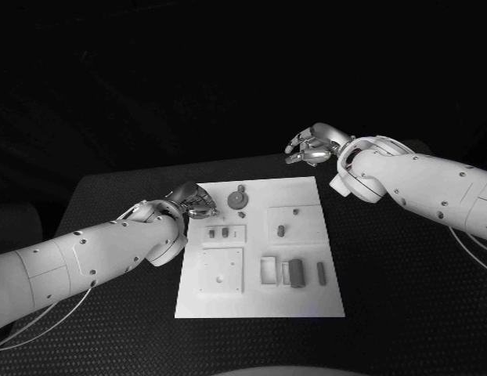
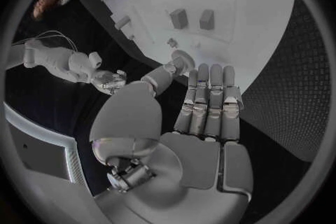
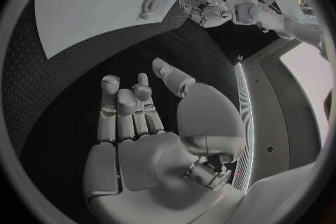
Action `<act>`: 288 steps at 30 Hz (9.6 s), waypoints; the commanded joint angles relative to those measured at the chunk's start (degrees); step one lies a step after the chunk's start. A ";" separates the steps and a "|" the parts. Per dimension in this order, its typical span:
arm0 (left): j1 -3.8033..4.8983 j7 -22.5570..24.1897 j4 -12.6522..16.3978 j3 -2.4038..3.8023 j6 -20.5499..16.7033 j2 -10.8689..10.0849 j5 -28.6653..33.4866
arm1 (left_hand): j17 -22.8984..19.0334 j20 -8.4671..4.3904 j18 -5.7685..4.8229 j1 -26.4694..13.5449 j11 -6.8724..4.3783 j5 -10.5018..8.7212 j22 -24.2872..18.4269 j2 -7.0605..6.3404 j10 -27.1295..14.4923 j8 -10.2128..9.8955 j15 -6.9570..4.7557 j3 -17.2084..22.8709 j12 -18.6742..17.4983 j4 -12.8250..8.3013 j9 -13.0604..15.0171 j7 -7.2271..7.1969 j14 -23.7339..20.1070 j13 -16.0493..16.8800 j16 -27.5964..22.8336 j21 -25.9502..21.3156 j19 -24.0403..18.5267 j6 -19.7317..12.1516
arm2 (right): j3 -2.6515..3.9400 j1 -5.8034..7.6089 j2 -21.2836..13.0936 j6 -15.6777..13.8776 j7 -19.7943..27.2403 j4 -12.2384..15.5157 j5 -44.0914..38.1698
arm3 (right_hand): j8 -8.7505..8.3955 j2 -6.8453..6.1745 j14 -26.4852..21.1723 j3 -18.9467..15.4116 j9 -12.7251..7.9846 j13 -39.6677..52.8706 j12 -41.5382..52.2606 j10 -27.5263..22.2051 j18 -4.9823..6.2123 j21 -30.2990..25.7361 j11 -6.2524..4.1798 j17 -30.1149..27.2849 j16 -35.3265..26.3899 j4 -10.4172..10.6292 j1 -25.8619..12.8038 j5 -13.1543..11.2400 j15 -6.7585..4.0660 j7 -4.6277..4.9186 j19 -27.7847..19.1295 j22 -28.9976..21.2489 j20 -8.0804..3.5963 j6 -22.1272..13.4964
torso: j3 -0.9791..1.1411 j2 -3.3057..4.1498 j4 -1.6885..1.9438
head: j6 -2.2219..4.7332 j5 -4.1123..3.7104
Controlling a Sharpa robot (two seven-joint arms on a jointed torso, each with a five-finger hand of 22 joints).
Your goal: Assemble the parts on the task board
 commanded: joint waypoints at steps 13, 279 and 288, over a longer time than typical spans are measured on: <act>0.80 6.01 -3.16 0.12 2.32 3.28 -3.42 | 0.53 -0.15 -0.01 2.52 0.44 -1.75 -0.55 -1.36 1.13 -0.78 -0.20 -0.40 -2.01 0.22 -1.92 -0.08 1.29 -1.87 -0.73 -0.08 1.33 0.21 | 0.02 -0.53 1.68 0.55 0.22 -0.63 -2.99 | -0.24 0.13 -0.32 0.12 0.11 -0.37 -0.03 -0.92 0.67 -0.60 0.10 -0.36 -0.18 -0.33 -0.12 -0.08 -0.18 0.92 -0.25 0.55 0.23 0.46 | -0.01 -0.02 0.06 | 1.06 -0.21; 2.71 9.12 -0.15 -0.01 -2.35 -0.23 13.20 | 1.21 -0.10 -0.13 0.23 0.74 -1.59 -1.67 -0.90 1.19 -0.90 -0.07 -1.21 -3.24 1.44 -3.35 0.96 1.05 -2.92 -1.61 -0.17 1.10 -1.39 | -5.49 -9.27 16.31 3.36 -15.13 -5.17 -36.72 | -0.51 -2.93 0.09 0.43 0.73 -1.02 0.86 -0.89 0.67 -0.03 -1.09 -0.57 0.81 -0.70 3.20 -0.10 -1.25 -0.34 -0.03 0.77 -0.15 4.20 | -0.09 -0.02 0.06 | 0.48 1.70; 2.71 9.14 -0.16 -0.01 -2.39 -0.29 13.20 | 1.23 -0.10 -0.12 0.27 0.74 -1.58 -1.68 -0.85 1.19 -0.88 -0.07 -1.19 -3.24 1.44 -3.36 0.96 1.05 -2.93 -1.62 -0.16 1.10 -1.40 | -5.49 -9.27 16.14 3.90 -14.88 -5.27 -36.88 | -0.32 -2.82 -0.03 0.59 0.86 -0.99 0.98 -1.00 0.67 -0.03 -1.08 -0.55 0.86 -0.76 4.78 -0.10 -1.18 -0.36 -0.19 0.83 -0.10 4.41 | -0.06 -0.02 0.04 | 0.45 1.70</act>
